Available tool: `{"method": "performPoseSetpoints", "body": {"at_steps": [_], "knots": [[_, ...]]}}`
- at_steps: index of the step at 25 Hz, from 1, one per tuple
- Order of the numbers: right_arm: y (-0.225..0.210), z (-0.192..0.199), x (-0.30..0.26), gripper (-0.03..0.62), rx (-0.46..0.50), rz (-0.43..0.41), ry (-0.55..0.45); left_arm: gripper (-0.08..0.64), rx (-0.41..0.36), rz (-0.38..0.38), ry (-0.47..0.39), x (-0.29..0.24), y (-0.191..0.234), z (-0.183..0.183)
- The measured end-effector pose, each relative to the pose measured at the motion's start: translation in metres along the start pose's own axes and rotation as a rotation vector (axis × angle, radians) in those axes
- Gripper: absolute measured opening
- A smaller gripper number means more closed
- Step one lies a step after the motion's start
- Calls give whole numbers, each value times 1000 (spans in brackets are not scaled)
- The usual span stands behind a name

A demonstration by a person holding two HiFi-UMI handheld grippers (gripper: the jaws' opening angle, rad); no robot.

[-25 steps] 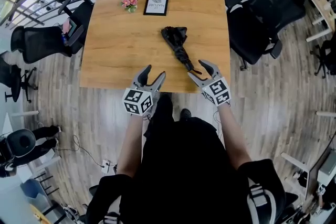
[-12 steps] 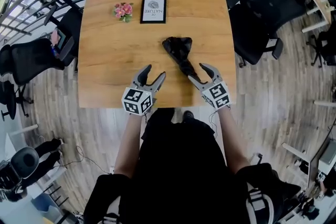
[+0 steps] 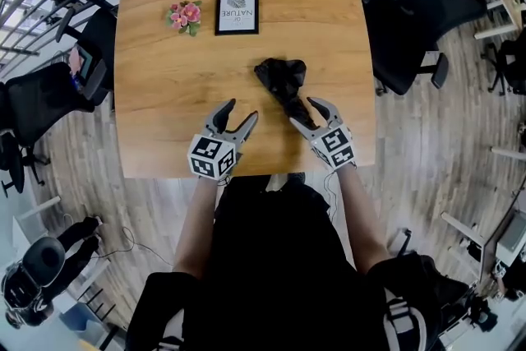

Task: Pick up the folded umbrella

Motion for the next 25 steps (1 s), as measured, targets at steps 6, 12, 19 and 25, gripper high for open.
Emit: {"method": "performPoseSetpoints", "body": {"at_steps": [6,12,19,25], "knots": [[-2,11,-20,298,-35,-24,41,282,-3,16,25,-11,8,-3],[0,20,-33,302,-53,-30,73,282,-2,23,45,-14,12,-2],[-2,32,-56,313,-77,-22,107,282,1,17,62,-12,21,-1],[-6,40,-68,316,-110,-19,126,282,-6,16,83,-15,28,0]]}}
Point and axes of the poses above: the fingertips, and each gripper's own axes: x backward along the fingers, y to its left, z out of its underside, the point moved 9 cm from there along x, backward along the fingers, and after that the axes turned 14 degrees about x, right-handed, at the moved point
